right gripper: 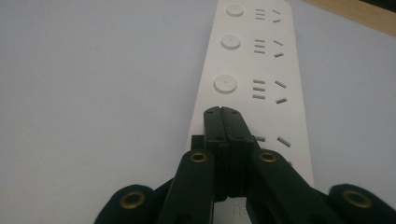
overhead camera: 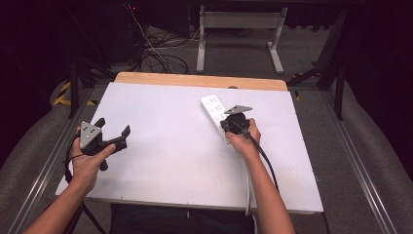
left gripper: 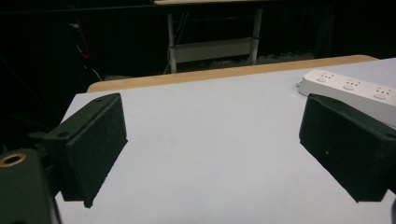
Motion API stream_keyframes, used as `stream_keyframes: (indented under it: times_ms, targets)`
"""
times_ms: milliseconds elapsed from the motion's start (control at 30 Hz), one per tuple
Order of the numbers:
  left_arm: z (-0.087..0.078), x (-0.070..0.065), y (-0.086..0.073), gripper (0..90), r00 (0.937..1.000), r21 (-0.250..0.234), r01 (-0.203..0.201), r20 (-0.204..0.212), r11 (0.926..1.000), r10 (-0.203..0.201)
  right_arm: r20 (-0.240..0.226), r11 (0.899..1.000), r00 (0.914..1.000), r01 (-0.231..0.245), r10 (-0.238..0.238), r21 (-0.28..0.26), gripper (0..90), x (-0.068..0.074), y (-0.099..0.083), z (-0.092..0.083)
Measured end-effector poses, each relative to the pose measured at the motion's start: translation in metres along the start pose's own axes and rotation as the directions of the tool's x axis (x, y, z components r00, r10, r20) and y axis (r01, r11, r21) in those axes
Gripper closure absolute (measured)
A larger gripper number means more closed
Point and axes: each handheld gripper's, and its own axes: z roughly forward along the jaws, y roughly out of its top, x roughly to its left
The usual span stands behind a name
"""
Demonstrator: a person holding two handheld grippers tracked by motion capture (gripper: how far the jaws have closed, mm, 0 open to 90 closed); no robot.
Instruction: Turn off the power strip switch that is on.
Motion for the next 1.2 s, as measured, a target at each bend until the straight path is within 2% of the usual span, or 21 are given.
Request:
stream_keyframes:
  times_ms: [467, 1200]
  targets:
    - [-0.0004, -0.0009, 0.0003, 7.6, 1.0000, -0.002, -0.005, 0.006, 1.0000, 0.005, 0.023, 1.000, 0.9997, 0.004, -0.004, 0.008, 90.0, 0.0037, 0.0000, 0.0010]
    - [0.0001, -0.0008, 0.0002, 7.8, 0.9999, 0.000, -0.009, 0.009, 1.0000, 0.009, 0.024, 1.000, 0.9997, 0.002, -0.002, 0.006, 90.0, 0.0037, 0.0003, 0.0007]
